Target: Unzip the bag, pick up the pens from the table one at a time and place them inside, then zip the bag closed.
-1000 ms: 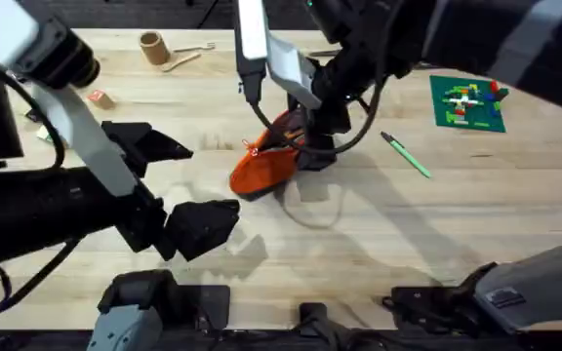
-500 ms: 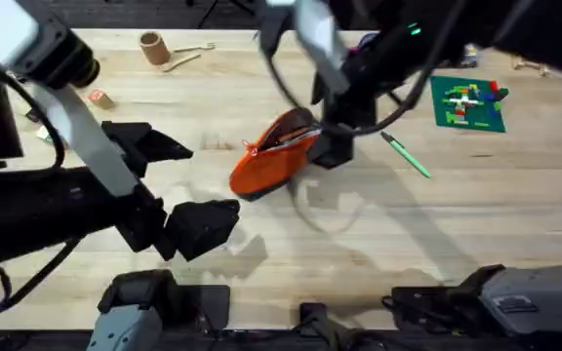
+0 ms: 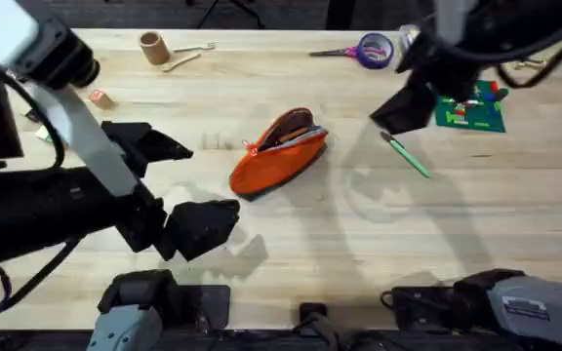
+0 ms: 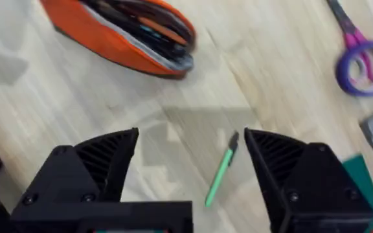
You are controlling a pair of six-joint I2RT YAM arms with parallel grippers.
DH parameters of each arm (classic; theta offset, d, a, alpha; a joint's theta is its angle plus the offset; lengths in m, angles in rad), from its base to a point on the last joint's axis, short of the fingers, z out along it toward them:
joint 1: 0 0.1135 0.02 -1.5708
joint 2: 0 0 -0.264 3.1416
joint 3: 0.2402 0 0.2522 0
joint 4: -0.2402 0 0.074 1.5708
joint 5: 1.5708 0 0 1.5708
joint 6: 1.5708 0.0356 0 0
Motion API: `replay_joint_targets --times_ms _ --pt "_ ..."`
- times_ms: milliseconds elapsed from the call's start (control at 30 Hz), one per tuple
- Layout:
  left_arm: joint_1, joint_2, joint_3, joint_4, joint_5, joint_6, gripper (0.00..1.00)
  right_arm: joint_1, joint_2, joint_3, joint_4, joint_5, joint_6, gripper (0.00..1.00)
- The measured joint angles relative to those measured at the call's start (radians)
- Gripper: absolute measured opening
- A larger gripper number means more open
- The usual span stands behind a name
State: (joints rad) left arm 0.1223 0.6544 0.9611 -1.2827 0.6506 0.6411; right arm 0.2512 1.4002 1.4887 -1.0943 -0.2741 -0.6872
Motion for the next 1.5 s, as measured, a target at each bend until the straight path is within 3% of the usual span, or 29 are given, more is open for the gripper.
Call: replay_joint_targets --times_ms 467,800,1267,1500 --pt "0.000 0.000 0.000 0.000 0.000 0.000 0.994 -0.247 -0.071 -0.006 -0.048 0.000 0.022 0.998" --pt "0.000 0.000 0.000 0.000 0.000 0.000 0.993 -0.379 -0.072 -0.124 -0.035 0.000 0.027 0.998" --pt "0.000 0.000 0.000 0.000 0.000 0.000 0.993 -0.425 -0.071 -0.347 0.145 0.000 0.029 0.998" --pt "0.000 0.000 0.000 0.000 0.000 0.000 0.993 -0.425 -0.022 -0.369 0.193 0.000 0.029 0.998"
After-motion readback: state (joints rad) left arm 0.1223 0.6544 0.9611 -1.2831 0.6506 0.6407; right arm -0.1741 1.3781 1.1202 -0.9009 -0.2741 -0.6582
